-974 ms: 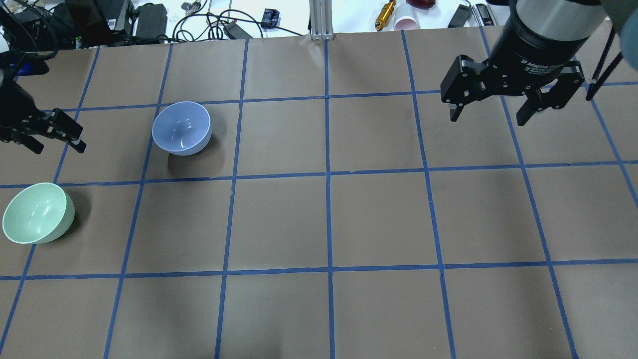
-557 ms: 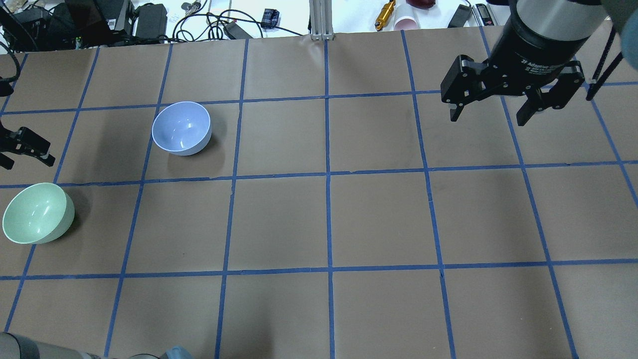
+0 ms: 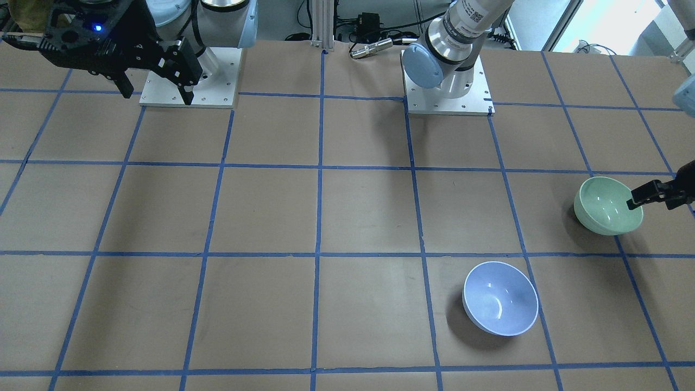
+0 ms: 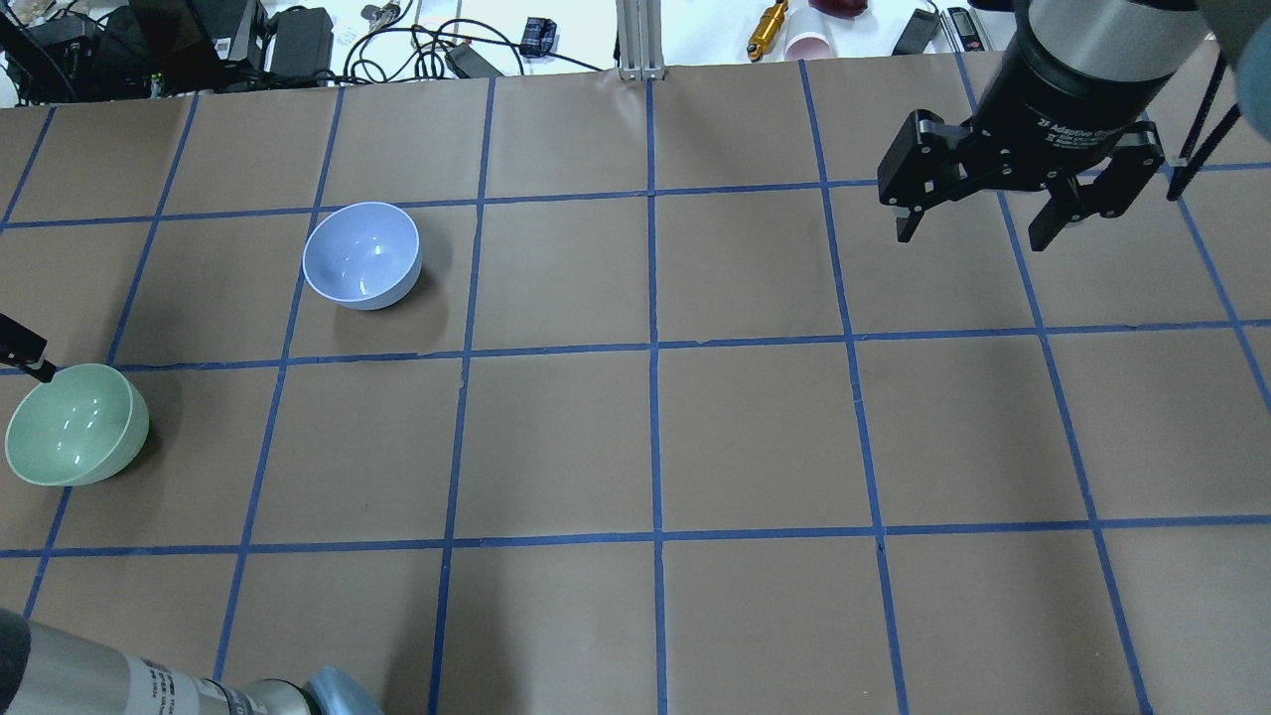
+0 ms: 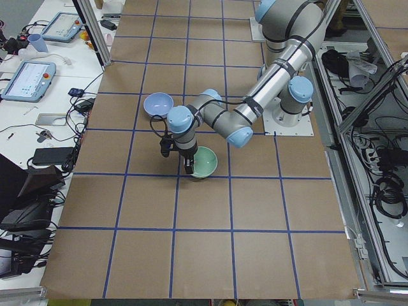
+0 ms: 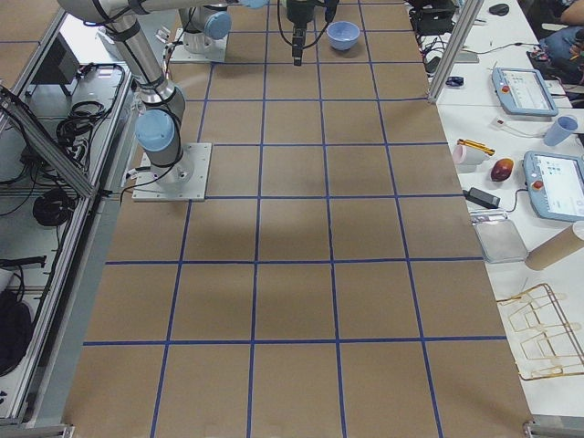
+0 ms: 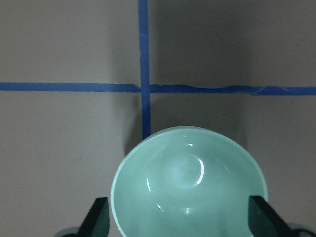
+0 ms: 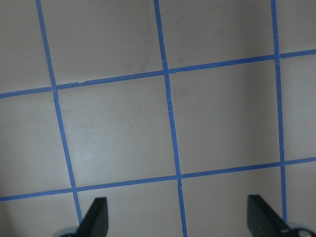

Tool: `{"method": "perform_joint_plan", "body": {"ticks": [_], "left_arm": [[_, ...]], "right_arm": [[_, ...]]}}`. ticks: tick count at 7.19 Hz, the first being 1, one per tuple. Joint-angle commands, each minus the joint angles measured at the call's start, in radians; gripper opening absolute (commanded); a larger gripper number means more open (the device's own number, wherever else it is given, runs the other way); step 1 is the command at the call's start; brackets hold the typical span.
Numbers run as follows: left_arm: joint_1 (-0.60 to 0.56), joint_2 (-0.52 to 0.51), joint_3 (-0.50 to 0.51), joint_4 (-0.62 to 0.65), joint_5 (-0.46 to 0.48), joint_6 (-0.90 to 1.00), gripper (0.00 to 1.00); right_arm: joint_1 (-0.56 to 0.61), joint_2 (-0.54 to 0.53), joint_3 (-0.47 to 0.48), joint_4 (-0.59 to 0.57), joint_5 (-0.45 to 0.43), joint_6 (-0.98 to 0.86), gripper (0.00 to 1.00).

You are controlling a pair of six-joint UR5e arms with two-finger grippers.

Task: Stack green bowl on blue bowl
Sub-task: 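Move the left gripper over the mint-green bowl's rim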

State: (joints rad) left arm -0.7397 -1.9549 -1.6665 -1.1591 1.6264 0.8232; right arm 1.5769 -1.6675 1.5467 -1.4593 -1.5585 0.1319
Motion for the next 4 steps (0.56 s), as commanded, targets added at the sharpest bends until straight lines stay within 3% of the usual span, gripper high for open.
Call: {"method": "perform_joint_plan", "body": {"ticks": [1, 4], "left_arm": [[0.054, -0.068, 0.001, 0.033, -0.051, 0.083, 1.00], [0.057, -0.139, -0.002, 0.072, -0.071, 0.086, 1.00]], "right_arm": [[0.000, 0.000, 0.000, -0.001, 0.000, 0.000, 1.00], [0.000, 0.000, 0.000, 0.001, 0.000, 0.000, 1.00]]}}
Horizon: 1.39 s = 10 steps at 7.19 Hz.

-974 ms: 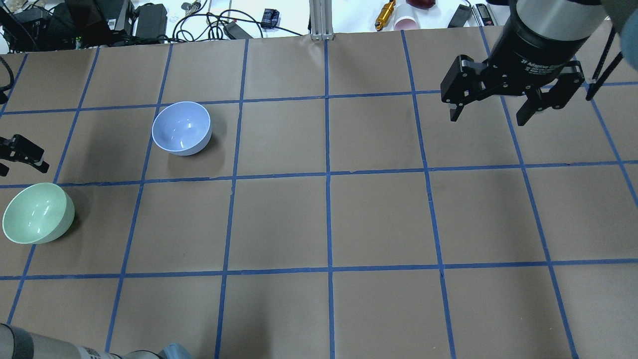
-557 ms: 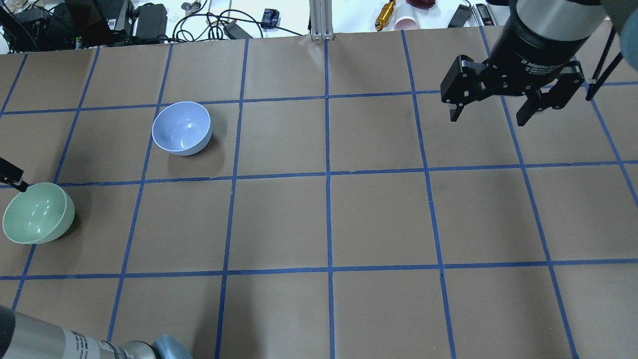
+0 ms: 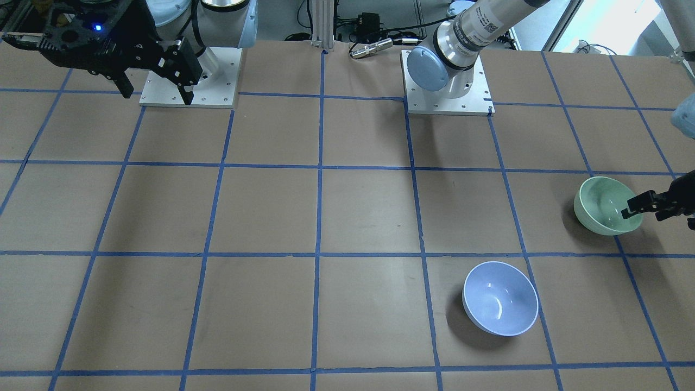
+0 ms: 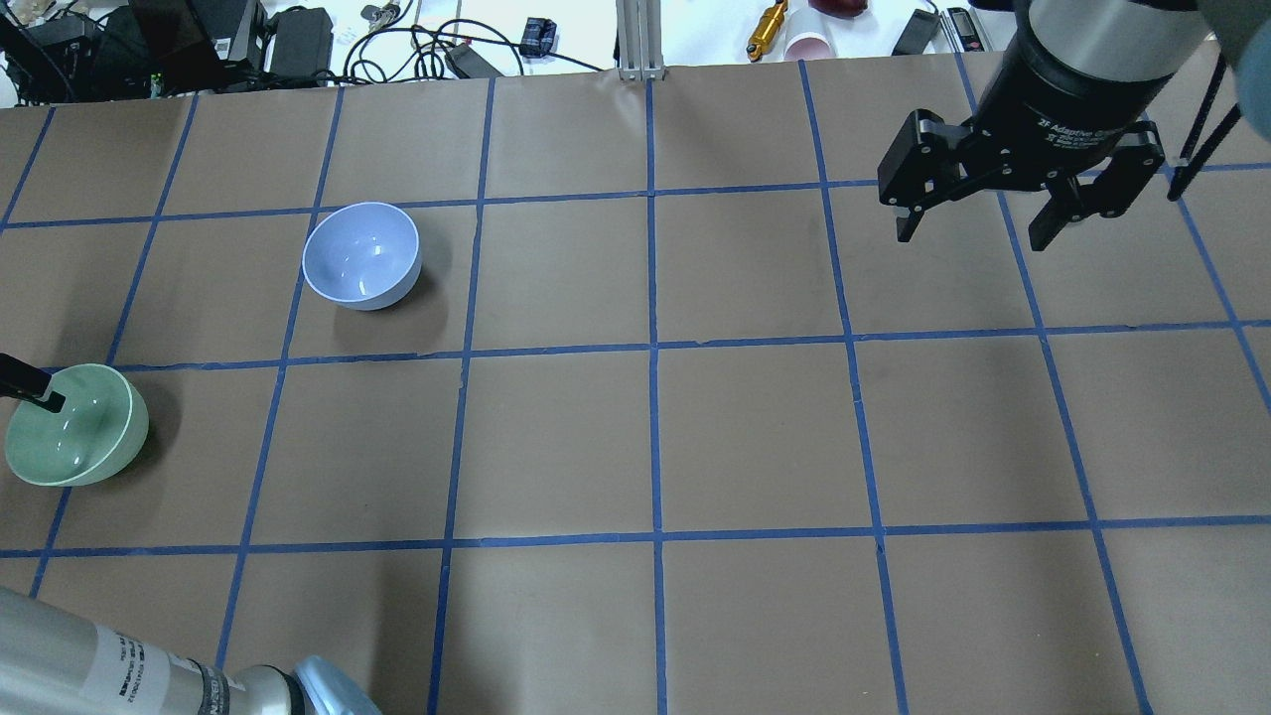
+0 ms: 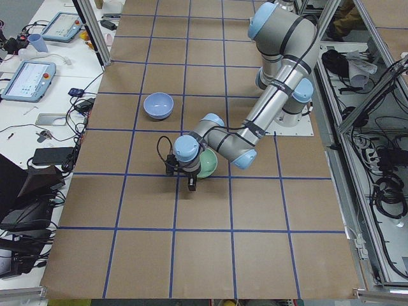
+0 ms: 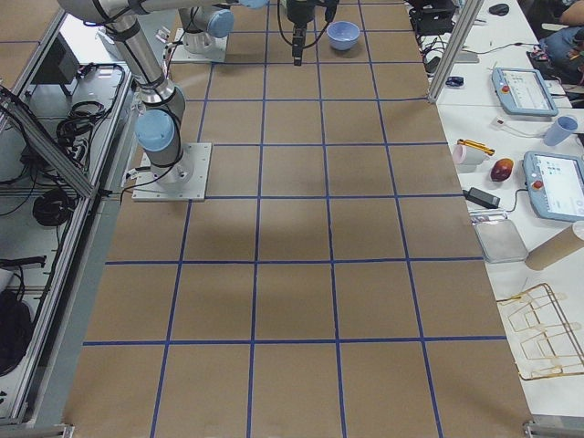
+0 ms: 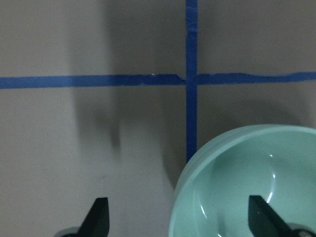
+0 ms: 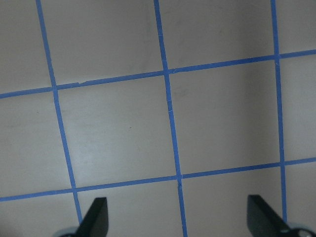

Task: Stack green bowl on blue bowl
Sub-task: 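Lower the left gripper and close it on the green bowl's rim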

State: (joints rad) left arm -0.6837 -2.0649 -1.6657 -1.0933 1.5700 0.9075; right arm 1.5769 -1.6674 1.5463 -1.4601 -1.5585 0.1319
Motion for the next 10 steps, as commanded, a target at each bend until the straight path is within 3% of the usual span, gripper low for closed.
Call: {"method": "perform_joint_plan", "body": {"ticks": [1, 5, 8, 9, 10], "left_arm": [[0.003, -0.029, -0.005, 0.001, -0.018, 0.058, 1.00], [0.044, -0.002, -0.095, 0.009, -0.027, 0.100, 1.00], [0.049, 0.008, -0.100, 0.016, -0.028, 0.100, 1.00], [0.049, 0.008, -0.100, 0.016, -0.028, 0.100, 0.97], [0.049, 0.009, -0.100, 0.016, -0.028, 0.100, 0.81]], "right_arm": [[0.000, 0.000, 0.000, 0.000, 0.000, 0.000, 1.00], [0.000, 0.000, 0.000, 0.000, 0.000, 0.000, 1.00], [0.000, 0.000, 0.000, 0.000, 0.000, 0.000, 1.00], [0.000, 0.000, 0.000, 0.001, 0.000, 0.000, 1.00], [0.000, 0.000, 0.000, 0.000, 0.000, 0.000, 1.00]]}}
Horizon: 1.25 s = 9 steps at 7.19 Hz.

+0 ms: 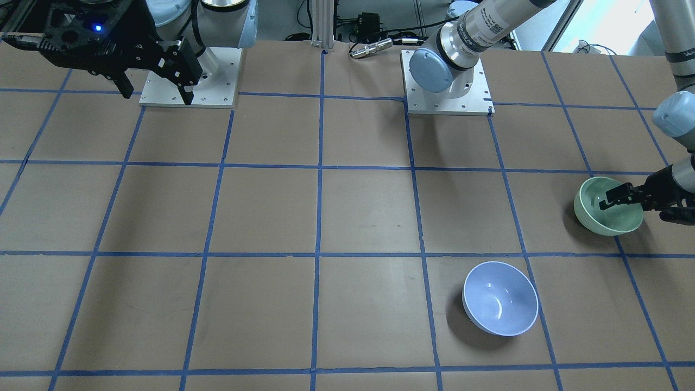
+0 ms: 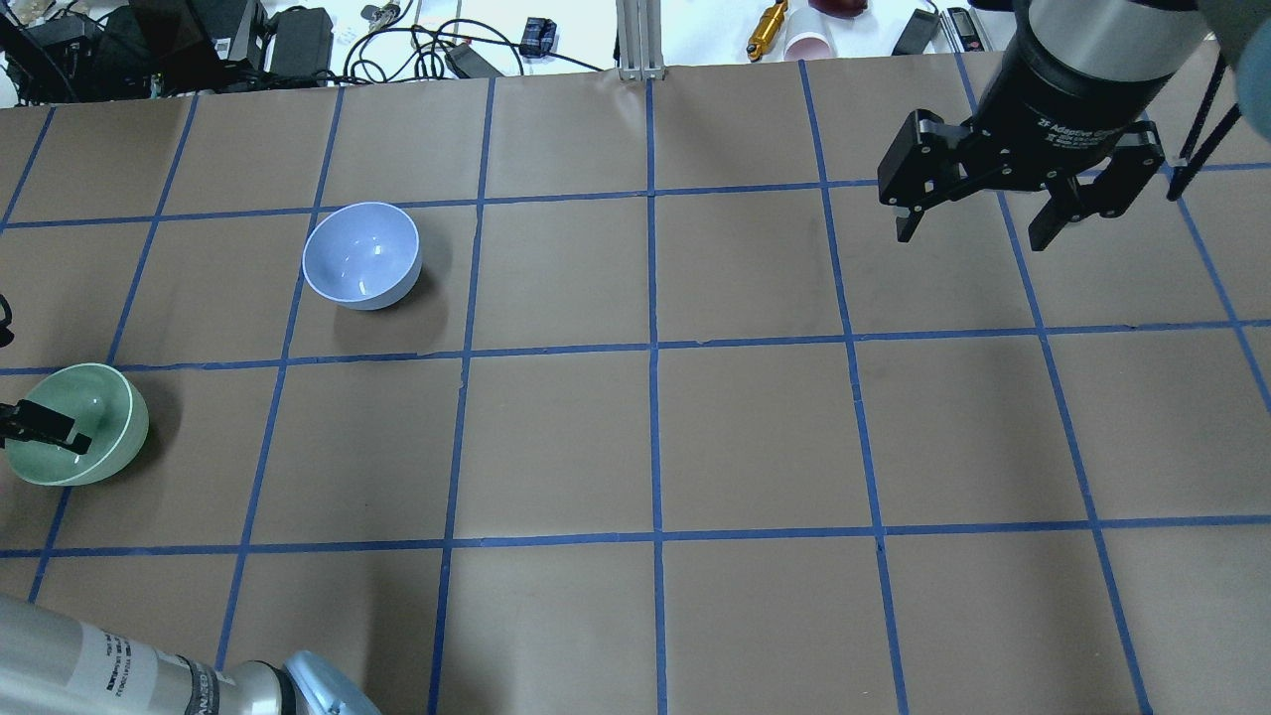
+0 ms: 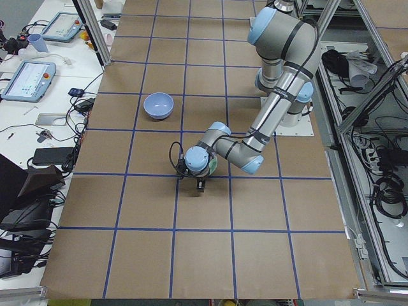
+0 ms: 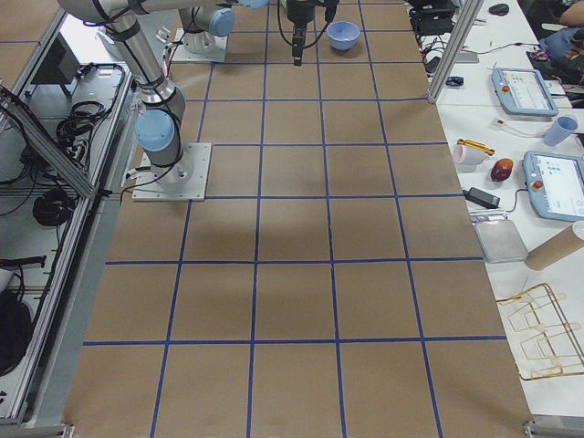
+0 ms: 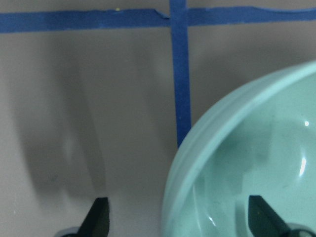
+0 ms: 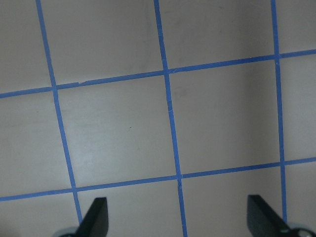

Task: Stack green bowl on blue bowl
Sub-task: 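Lower the left gripper and close it on the green bowl's rim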

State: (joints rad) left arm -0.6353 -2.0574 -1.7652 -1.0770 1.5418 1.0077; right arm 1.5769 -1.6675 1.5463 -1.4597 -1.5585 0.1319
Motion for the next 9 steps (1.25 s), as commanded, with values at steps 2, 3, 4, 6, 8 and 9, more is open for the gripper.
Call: {"method": "perform_joint_plan", "body": {"ticks": [2, 3, 4, 6, 8, 9], "left_arm": [[0.000, 0.002, 0.000, 0.000, 0.000, -0.007, 0.19], [0.000, 0.002, 0.000, 0.000, 0.000, -0.008, 0.00], [0.000, 0.002, -0.002, 0.000, 0.000, -0.011, 0.00], [0.000, 0.005, 0.000, 0.000, 0.000, -0.012, 0.00], [-0.003, 0.008, 0.001, 0.002, 0.000, -0.015, 0.00], [-0.006, 0.016, 0.001, 0.002, 0.000, -0.017, 0.00]], "right_arm": [[0.000, 0.000, 0.000, 0.001, 0.002, 0.000, 1.00], [0.000, 0.000, 0.001, -0.001, 0.000, 0.000, 1.00], [0.000, 0.000, 0.000, -0.001, 0.000, 0.000, 1.00], [0.000, 0.000, 0.000, -0.001, 0.000, 0.000, 1.00], [0.000, 0.000, 0.000, 0.001, 0.000, 0.000, 1.00], [0.000, 0.000, 0.000, 0.001, 0.000, 0.000, 1.00]]}}
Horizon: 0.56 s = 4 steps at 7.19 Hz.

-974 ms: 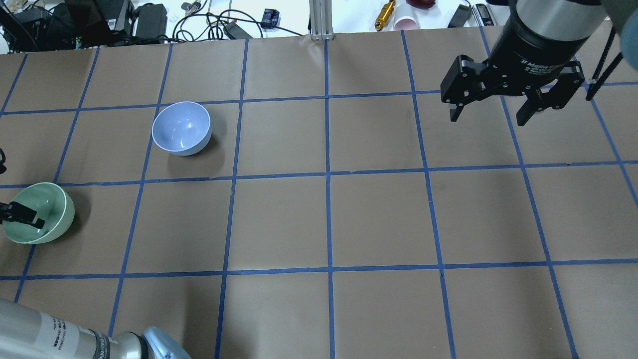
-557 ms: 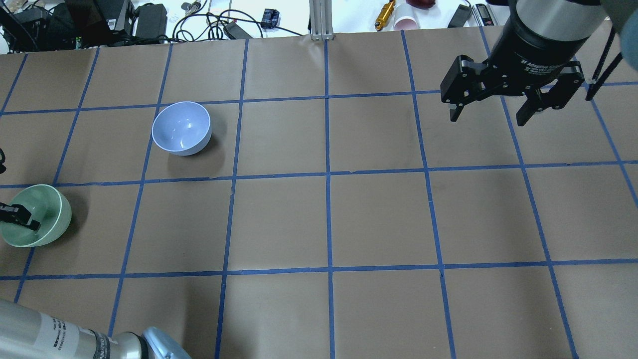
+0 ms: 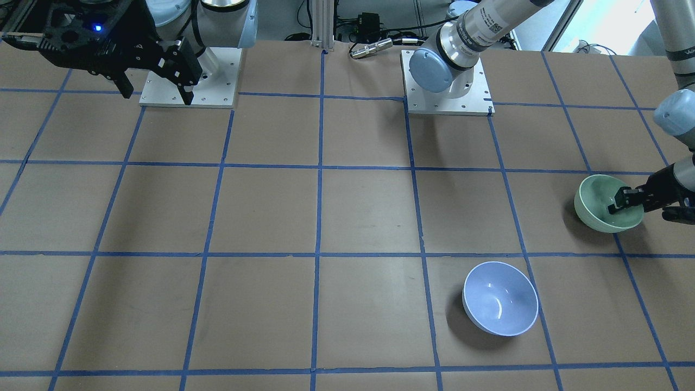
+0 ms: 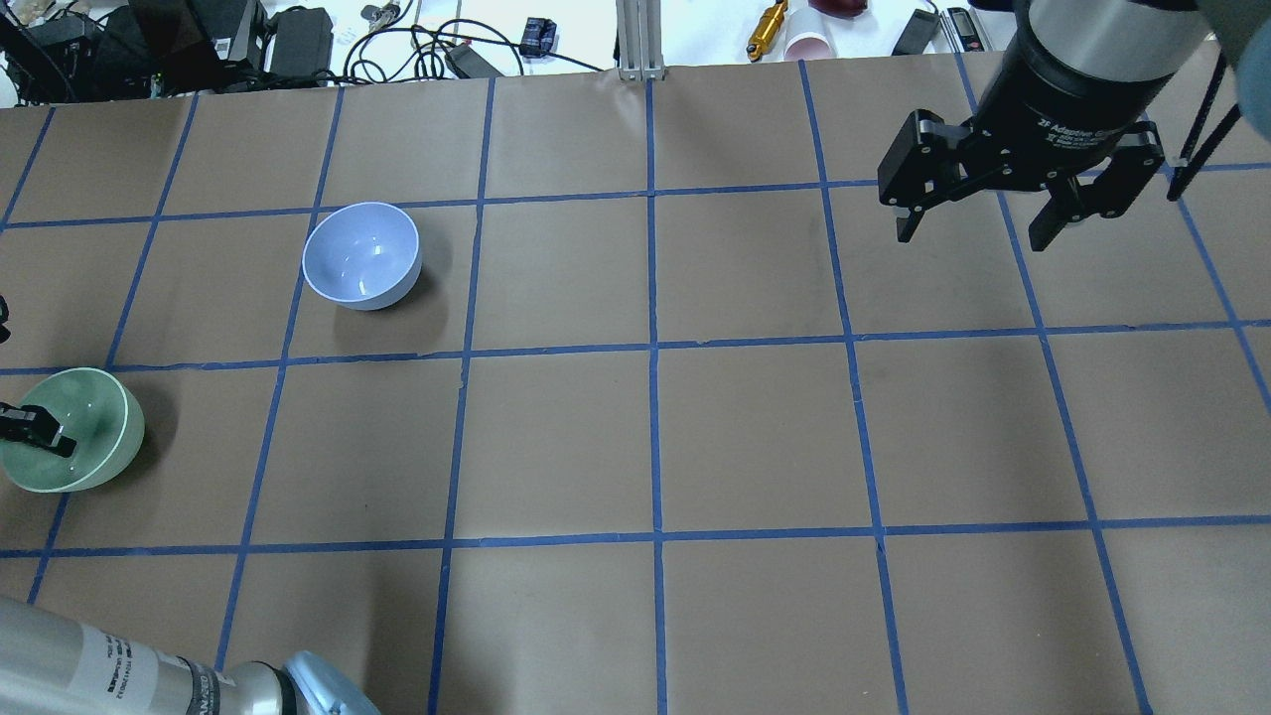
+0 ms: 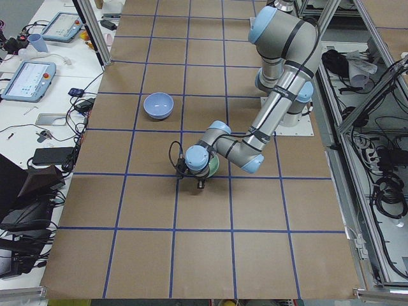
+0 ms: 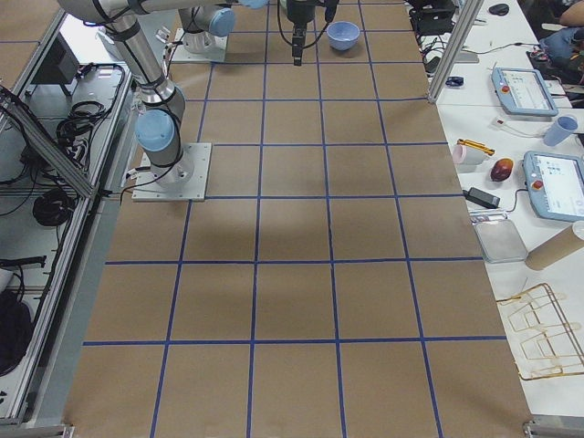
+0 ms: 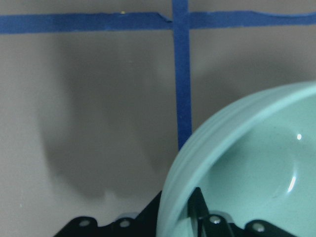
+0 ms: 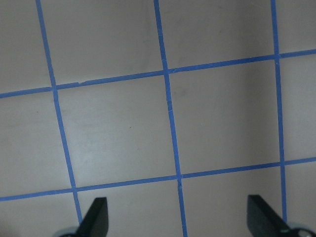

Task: Stack green bowl on blue bowl
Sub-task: 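Lower the left gripper and close it on the green bowl's rim, then lift the green bowl with the left gripper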

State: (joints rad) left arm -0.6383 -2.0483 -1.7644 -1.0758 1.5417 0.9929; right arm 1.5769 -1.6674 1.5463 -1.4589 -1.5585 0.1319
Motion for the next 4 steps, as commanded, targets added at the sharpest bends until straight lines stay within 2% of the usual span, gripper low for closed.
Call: {"method": "perform_joint_plan", "body": {"ticks": [1, 4], "left_arm": [[-0.003, 0.011, 0.000, 0.000, -0.002, -0.002, 0.00], [-0.003, 0.020, 0.002, -0.001, -0.014, -0.011, 0.00]], "right_arm": [[0.000, 0.000, 0.001, -0.001, 0.000, 0.000, 1.00], [0.000, 0.000, 0.001, 0.000, 0.000, 0.000, 1.00]]}}
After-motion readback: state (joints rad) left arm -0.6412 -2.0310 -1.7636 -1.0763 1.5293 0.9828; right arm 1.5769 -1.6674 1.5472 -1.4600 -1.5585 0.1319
